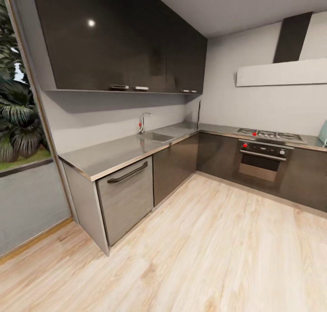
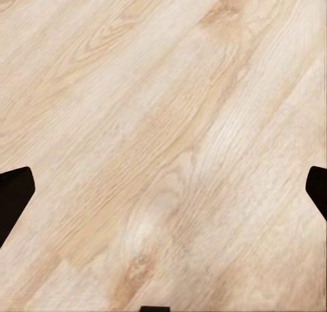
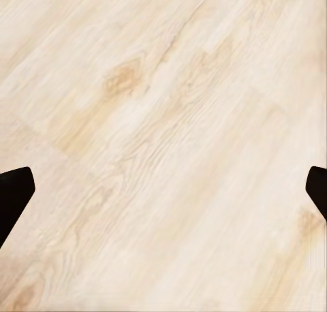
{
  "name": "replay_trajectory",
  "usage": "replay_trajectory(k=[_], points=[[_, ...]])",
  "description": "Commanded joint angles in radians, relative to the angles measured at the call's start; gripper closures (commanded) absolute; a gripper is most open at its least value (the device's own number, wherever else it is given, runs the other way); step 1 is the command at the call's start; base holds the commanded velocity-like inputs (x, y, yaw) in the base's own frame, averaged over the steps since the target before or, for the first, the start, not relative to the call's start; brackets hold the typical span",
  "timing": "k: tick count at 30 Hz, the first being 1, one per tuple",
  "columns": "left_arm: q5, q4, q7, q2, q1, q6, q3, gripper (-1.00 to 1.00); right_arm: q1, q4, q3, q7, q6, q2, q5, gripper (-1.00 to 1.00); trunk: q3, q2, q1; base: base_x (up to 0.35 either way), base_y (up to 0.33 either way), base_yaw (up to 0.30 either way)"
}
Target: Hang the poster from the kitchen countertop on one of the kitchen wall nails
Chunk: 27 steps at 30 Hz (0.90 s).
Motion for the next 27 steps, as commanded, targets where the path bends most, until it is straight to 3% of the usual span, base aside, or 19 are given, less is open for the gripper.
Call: replay_trajectory(k=[1, 27], points=[[0.0, -0.002, 0.0, 0.0, 0.0, 0.0, 0.001, -1.0, -0.001, 0.001, -0.001, -0.002, -0.003, 0.0, 0.0, -1.0, -0.001, 0.0, 0.0, 0.251, -0.245, -0.006], [0.001, 0.032, 0.0, 0.0, 0.0, -0.002, 0.001, -1.0, -0.001, 0.003, -0.001, -0.002, -0.003, 0.0, 0.002, -1.0, -0.001, 0.0, 0.0, 0.283, -0.193, -0.001]])
